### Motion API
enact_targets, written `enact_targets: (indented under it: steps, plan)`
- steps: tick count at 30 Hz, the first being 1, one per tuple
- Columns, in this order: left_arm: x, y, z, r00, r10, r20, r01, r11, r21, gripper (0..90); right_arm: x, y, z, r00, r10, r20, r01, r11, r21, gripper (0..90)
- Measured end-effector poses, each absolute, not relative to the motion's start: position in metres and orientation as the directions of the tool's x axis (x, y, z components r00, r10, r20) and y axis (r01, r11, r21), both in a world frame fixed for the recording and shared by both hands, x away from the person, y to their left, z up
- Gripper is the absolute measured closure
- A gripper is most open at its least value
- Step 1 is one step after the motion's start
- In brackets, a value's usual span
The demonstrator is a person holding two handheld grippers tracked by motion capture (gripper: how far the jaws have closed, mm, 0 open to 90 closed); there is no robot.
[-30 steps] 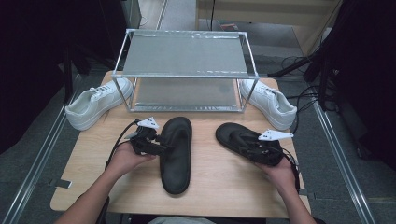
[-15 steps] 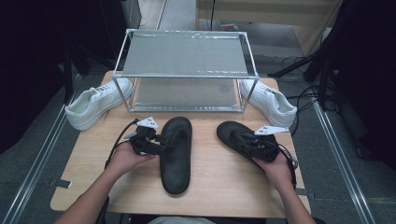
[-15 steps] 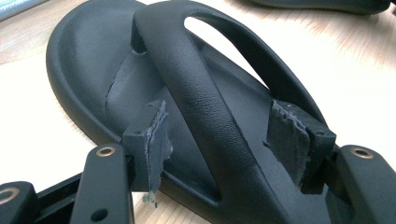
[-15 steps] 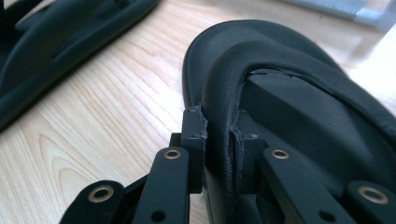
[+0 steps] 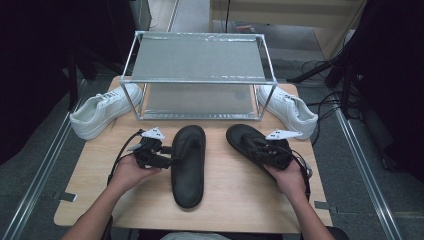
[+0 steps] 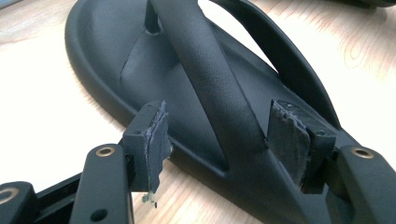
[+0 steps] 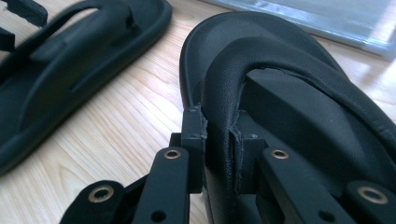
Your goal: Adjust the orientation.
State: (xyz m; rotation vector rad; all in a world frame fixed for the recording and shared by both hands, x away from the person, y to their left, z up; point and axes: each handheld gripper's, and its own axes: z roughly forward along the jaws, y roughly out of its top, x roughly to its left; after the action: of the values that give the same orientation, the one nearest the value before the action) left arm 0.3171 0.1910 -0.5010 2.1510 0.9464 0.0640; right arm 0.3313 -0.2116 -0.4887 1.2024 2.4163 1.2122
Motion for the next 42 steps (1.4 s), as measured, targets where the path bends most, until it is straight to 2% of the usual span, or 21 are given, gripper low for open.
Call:
enact_targets:
  steps: [20, 38, 42]
  plan:
    - [0.287, 0.223, -0.505, 0.649, 0.72, -0.247, 0.643, -0.345, 0.684, 38.2, 0.354, -0.164, -0.495, -0.694, 0.688, 0.215, 0.606, 0.396, 0.69, 78.3]
    - [0.282, 0.221, -0.508, 0.644, 0.724, -0.246, 0.646, -0.343, 0.682, 38.1, 0.364, -0.141, -0.505, -0.689, 0.702, 0.18, 0.602, 0.415, 0.682, 77.2]
    - [0.282, 0.219, -0.509, 0.651, 0.718, -0.248, 0.644, -0.349, 0.681, 38.1, 0.364, -0.143, -0.502, -0.694, 0.695, 0.186, 0.593, 0.406, 0.695, 68.8]
